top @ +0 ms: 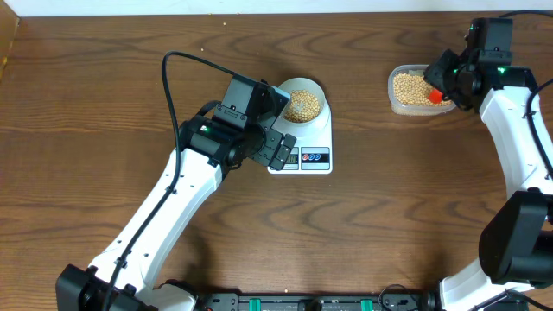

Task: Scoop item into bowl and weigh 50g on scale
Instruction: 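Lower the scoop into the tub and open the right gripper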

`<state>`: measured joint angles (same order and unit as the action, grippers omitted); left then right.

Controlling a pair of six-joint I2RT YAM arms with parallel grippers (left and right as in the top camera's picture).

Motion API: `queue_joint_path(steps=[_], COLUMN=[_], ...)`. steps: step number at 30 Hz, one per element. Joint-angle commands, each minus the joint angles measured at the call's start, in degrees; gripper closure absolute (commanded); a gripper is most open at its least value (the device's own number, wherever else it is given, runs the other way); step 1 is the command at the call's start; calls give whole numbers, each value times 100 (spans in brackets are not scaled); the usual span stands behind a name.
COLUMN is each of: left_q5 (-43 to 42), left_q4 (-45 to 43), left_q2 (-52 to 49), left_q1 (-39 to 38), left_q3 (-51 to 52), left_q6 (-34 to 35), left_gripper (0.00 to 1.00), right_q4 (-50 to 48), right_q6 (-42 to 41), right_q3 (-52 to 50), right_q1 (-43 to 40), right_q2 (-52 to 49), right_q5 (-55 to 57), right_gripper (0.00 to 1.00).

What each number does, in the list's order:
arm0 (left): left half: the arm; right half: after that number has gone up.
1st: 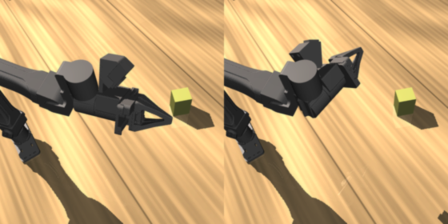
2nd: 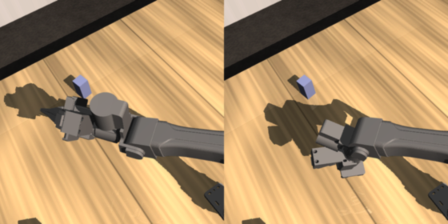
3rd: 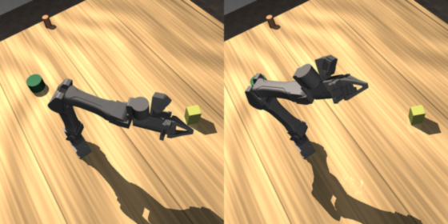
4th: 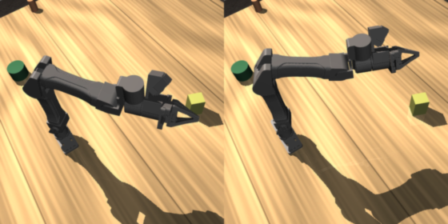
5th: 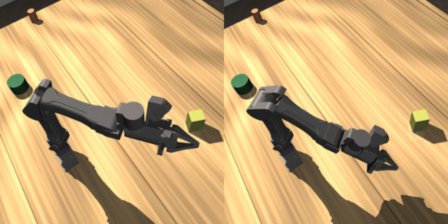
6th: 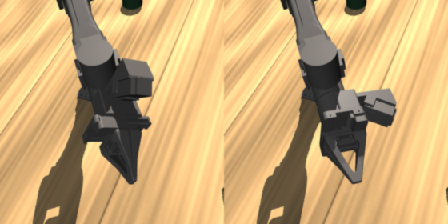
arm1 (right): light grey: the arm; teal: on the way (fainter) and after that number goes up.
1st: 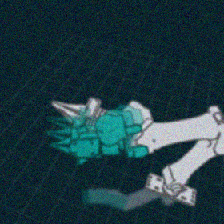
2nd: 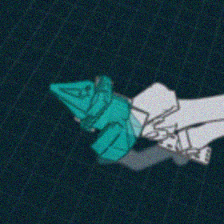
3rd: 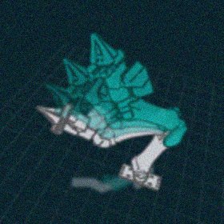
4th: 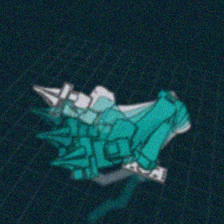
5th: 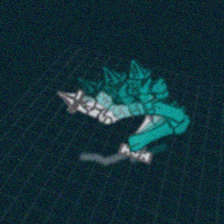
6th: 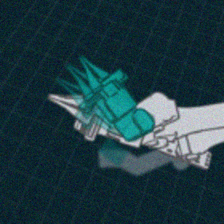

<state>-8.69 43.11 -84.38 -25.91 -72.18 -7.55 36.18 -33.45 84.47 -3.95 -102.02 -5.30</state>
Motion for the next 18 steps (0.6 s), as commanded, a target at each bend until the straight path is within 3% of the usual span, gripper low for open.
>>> queue_joint_path(steps=[1, 11, 18], left_q5=[-9, -9, -9], left_q4=[15, 15, 15], left_q2=[-37, -37, -37], left_q1=[35, 35, 35], left_q3=[-4, -4, -4], left_q6=[-35, -35, -35], left_gripper=[2, 2, 2], right_q4=[-57, -699, -876], right_q6=[-232, -229, 35], right_q3=[-31, -57, -57], right_q1=[-22, -127, -295], right_q2=[-116, -584, -599], right_q5=[221, 151, -728], right_gripper=[52, 48, 44])
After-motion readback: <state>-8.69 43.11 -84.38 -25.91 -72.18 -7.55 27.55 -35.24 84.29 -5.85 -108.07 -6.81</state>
